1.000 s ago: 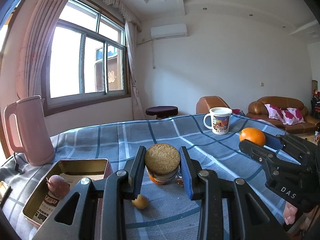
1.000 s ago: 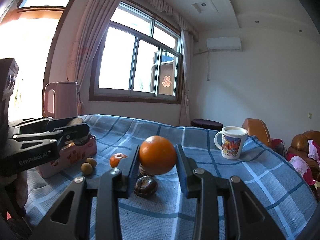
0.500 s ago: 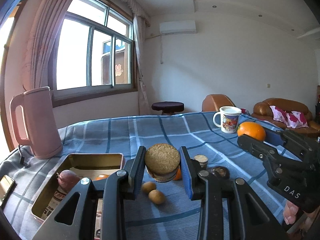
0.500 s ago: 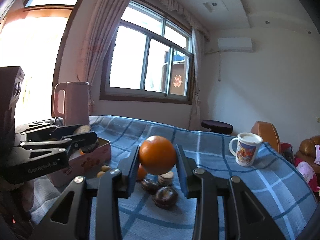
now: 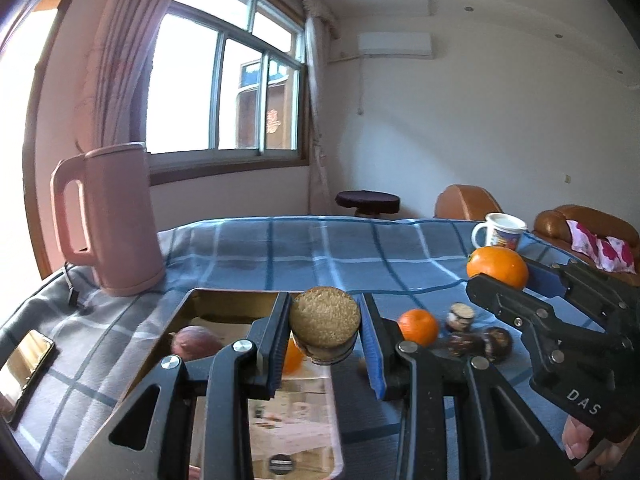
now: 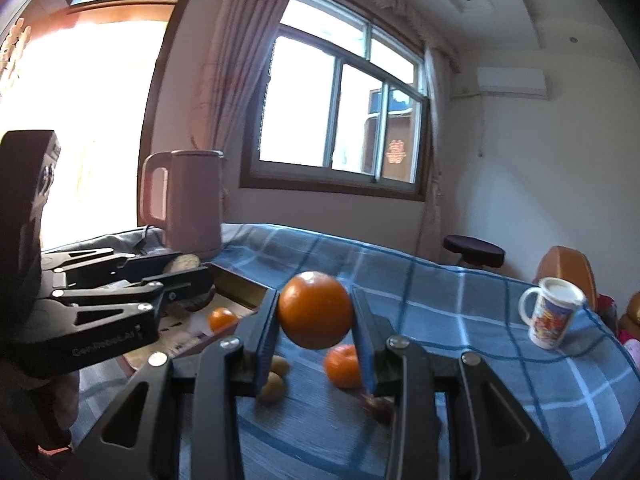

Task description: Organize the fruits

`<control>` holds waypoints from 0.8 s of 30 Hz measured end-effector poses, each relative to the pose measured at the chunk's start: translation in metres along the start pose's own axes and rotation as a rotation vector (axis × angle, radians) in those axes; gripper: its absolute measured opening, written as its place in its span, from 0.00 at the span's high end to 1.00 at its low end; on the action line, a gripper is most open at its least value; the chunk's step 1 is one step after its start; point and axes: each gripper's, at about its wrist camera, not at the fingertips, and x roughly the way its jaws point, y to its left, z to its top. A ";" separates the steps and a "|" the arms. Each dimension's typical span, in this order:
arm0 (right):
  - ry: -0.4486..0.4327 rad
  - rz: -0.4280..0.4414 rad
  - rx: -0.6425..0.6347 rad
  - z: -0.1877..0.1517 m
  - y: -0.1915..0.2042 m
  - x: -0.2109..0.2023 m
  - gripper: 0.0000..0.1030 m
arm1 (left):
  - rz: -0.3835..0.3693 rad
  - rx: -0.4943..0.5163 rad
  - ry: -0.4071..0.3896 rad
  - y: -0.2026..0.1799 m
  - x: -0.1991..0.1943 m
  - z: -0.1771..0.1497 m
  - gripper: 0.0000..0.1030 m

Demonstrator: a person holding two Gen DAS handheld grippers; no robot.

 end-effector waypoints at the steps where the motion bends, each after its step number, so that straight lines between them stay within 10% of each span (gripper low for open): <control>1: 0.002 0.009 -0.005 0.002 0.003 0.003 0.64 | 0.006 -0.005 0.003 0.005 0.000 0.000 0.66; 24: 0.168 0.194 -0.112 0.009 0.089 0.081 0.63 | 0.101 -0.087 0.193 0.088 0.020 -0.020 0.66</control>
